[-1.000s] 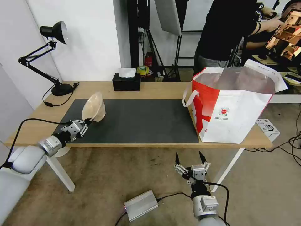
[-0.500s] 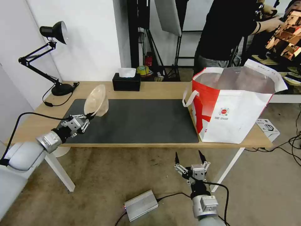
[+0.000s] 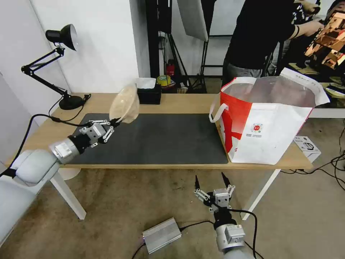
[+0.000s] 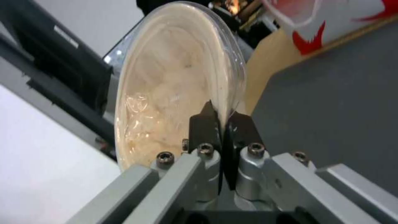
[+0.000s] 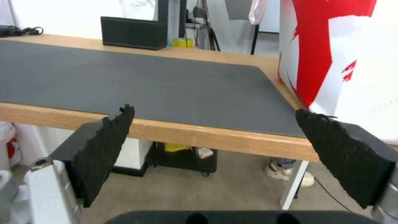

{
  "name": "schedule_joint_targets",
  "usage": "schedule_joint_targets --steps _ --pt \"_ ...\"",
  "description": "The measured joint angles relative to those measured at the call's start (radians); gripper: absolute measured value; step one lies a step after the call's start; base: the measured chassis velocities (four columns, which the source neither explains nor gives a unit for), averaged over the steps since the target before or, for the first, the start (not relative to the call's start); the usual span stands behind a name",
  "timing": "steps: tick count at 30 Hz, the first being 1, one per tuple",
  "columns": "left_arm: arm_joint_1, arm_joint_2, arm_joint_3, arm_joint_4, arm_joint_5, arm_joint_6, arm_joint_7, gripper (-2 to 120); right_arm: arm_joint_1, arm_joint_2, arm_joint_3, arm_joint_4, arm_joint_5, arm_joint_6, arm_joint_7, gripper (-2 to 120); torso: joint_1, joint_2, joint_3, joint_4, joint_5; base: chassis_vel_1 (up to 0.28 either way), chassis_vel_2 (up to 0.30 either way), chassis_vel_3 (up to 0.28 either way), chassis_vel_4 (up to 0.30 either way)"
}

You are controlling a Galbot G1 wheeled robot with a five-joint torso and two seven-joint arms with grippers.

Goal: Pick up the trash from the table and place it into the takeout bag.

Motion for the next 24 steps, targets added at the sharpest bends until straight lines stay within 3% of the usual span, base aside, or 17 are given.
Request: schedule_joint_targets --steps 8,10,24 --pt "-0.141 -0.011 0.127 0.031 -0.025 -0.003 0.007 0 -0.003 0.009 -0.009 -0.01 -0.016 0.0 -0.004 98 0.0 0.0 0.0 -0.0001 0.0 0.0 0.0 0.0 0.0" --pt "-0.239 -0.025 0.209 0.063 -0.043 -0.007 0.015 0 -0.003 0.012 -0.014 -0.016 -0.022 0.0 -0.005 98 0.0 0.0 0.0 -0.0001 0.0001 0.0 0.0 0.0 0.0" --pt "-0.438 -0.087 0.346 0.141 -0.046 -0.02 0.035 0 0.002 0.018 -0.02 -0.023 -0.029 0.0 -0.008 98 0.0 0.0 0.0 0.0 0.0001 0.0 0.0 0.0 0.0"
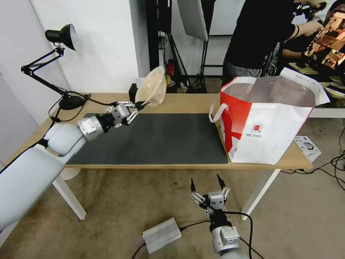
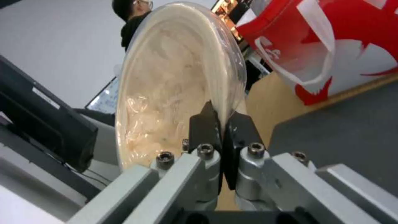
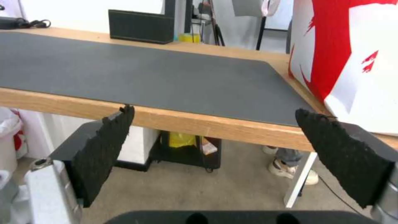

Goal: Pick up the trash from the table and place it into the takeout bag.

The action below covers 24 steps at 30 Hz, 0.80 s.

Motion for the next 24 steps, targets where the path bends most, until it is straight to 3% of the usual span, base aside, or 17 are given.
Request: schedule_joint_targets --steps 19,24 --pt "-0.172 -0.104 0.147 0.068 0.0 -0.003 0.0 0 -0.008 0.012 0.0 -0.005 -0.013 0.001 -0.003 98 0.0 0.0 0.0 0.0 0.0 0.0 0.0 0.0 0.0" --pt "-0.227 -0.159 0.202 0.109 0.0 -0.011 0.001 0 -0.017 0.024 0.004 0.0 -0.022 0.001 -0.007 98 0.0 0.0 0.0 -0.0001 0.0 0.0 0.0 0.0 0.0"
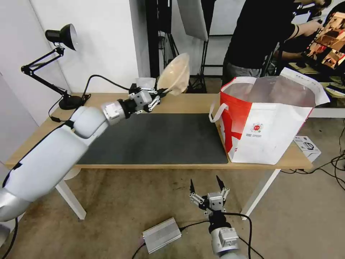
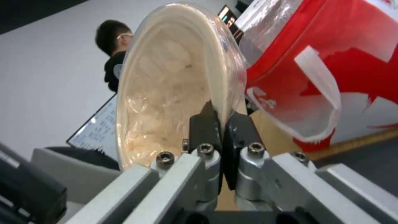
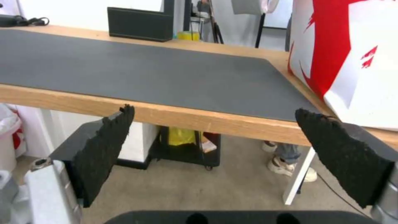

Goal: Pick up the trash from the table and place it into the takeout bag.

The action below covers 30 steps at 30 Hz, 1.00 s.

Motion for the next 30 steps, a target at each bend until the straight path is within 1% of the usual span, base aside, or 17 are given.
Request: schedule_joint_targets --steps 7,9,11,12,18,21,22,26,27,30 --pt "-0.046 -0.064 0.049 0.049 0.001 -0.016 0.004 0 -0.003 0.019 -0.001 0.0 -0.01 0.0 -0.009 98 0.0 0.0 0.0 0.0001 0.0 0.0 0.0 0.0 0.0" --pt "-0.05 -0.069 0.053 0.052 0.001 -0.017 0.004 0 -0.003 0.02 -0.001 0.0 -0.011 0.0 -0.009 98 0.0 0.0 0.0 0.0 0.0 0.0 0.0 0.0 0.0" --pt "-0.071 -0.091 0.072 0.069 0.002 -0.022 0.005 0 -0.003 0.024 -0.001 -0.001 -0.013 0.001 -0.01 98 0.0 0.0 0.0 0.0 0.0 0.0 0.0 0.0 0.0" --pt "-0.071 -0.091 0.072 0.069 0.002 -0.022 0.005 0 -0.003 0.024 -0.001 -0.001 -0.013 0.001 -0.01 98 0.0 0.0 0.0 0.0 0.0 0.0 0.0 0.0 0.0" --pt "-0.111 -0.139 0.099 0.11 0.011 -0.03 0.013 0 -0.003 0.028 -0.001 -0.003 -0.015 0.004 -0.01 98 0.0 0.0 0.0 0.0001 -0.0001 0.0 0.0 0.0 0.0" --pt "-0.136 -0.189 0.108 0.153 0.042 -0.048 0.022 0 -0.002 0.035 0.0 -0.005 -0.016 0.005 -0.01 98 0.0 0.0 0.0 0.0 -0.0001 0.0 0.0 0.0 0.0" --pt "-0.136 -0.189 0.108 0.153 0.042 -0.048 0.022 0 -0.002 0.035 0.0 -0.005 -0.016 0.005 -0.01 98 0.0 0.0 0.0 0.0 -0.0001 0.0 0.0 0.0 0.0" --pt "-0.167 -0.246 0.12 0.207 0.084 -0.071 0.032 0 -0.005 0.041 0.004 -0.005 -0.019 0.007 -0.01 98 0.0 0.0 0.0 0.0001 0.0001 0.0 0.0 0.0 0.0" --pt "-0.167 -0.246 0.12 0.207 0.084 -0.071 0.032 0 -0.005 0.041 0.004 -0.005 -0.019 0.007 -0.01 98 0.0 0.0 0.0 0.0001 0.0001 0.0 0.0 0.0 0.0" --pt "-0.177 -0.286 0.121 0.232 0.118 -0.079 0.036 0 -0.012 0.041 0.013 -0.004 -0.02 0.013 -0.01 98 0.0 0.0 0.0 0.0 0.0 0.0 0.0 0.0 0.0"
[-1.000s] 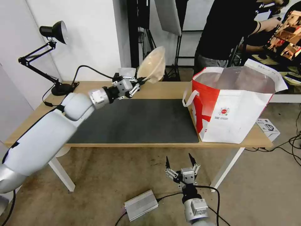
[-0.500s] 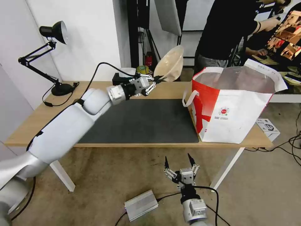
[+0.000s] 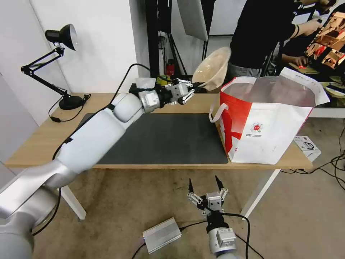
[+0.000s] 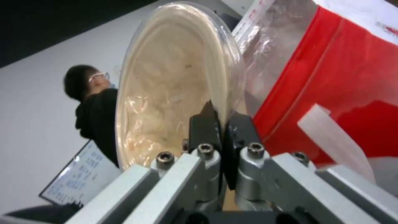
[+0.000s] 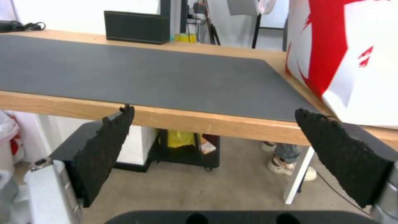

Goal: Pick up the trash from the table and place it into the takeout bag.

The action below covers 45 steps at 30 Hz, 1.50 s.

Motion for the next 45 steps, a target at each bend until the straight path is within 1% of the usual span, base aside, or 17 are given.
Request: schedule_joint_targets --steps 1,11,17,19,22,26,32,36,41,45 --pt "-0.004 -0.013 0.0 0.011 0.011 -0.004 0.002 0 -0.002 -0.001 0.002 0.0 0.0 0.001 0.0 98 0.0 0.0 0.0 -0.0001 0.0001 0.0 0.0 0.0 0.0" --pt "-0.043 -0.069 0.008 0.074 0.044 -0.02 0.008 0 -0.002 -0.001 0.0 -0.012 -0.008 0.012 0.001 98 0.0 0.0 0.0 0.0 0.0 0.0 0.0 0.0 0.0" --pt "-0.045 -0.091 0.009 0.095 0.06 -0.031 0.012 0 -0.002 -0.001 0.002 -0.012 -0.009 0.013 0.001 98 0.0 0.0 0.0 0.0001 -0.0002 0.0 0.0 0.0 0.0" --pt "-0.042 -0.109 0.008 0.109 0.072 -0.037 0.014 0 -0.002 0.0 0.003 -0.013 -0.009 0.014 0.002 98 0.0 0.0 0.0 0.0 -0.0001 0.0 0.0 0.0 0.0" --pt "-0.044 -0.126 0.002 0.13 0.09 -0.051 0.021 0 -0.002 0.003 0.003 -0.013 -0.009 0.014 0.002 98 0.0 0.0 0.0 0.0001 -0.0001 0.0 0.0 0.0 0.0" --pt "-0.051 -0.167 -0.017 0.171 0.125 -0.072 0.027 0 -0.004 0.007 0.005 -0.017 -0.009 0.014 0.003 98 0.0 0.0 0.0 0.0 0.0 0.0 0.0 0.0 0.0" --pt "-0.052 -0.202 -0.02 0.194 0.145 -0.081 0.029 0 -0.004 0.008 0.008 -0.018 -0.009 0.014 0.003 98 0.0 0.0 0.0 0.0 0.0 0.0 0.0 0.0 0.0" --pt "-0.051 -0.239 -0.028 0.229 0.173 -0.098 0.03 0 -0.005 0.008 0.01 -0.019 -0.009 0.014 0.004 98 0.0 0.0 0.0 0.0001 0.0 0.0 0.0 0.0 0.0" --pt "-0.059 -0.26 -0.033 0.255 0.189 -0.108 0.03 0 -0.005 0.009 0.011 -0.02 -0.009 0.014 0.004 98 0.0 0.0 0.0 0.0 -0.0001 0.0 0.0 0.0 0.0" --pt "-0.066 -0.3 -0.04 0.318 0.223 -0.128 0.03 0 -0.004 0.012 0.011 -0.023 -0.009 0.014 0.004 98 0.0 0.0 0.0 0.0001 0.0 0.0 0.0 0.0 0.0"
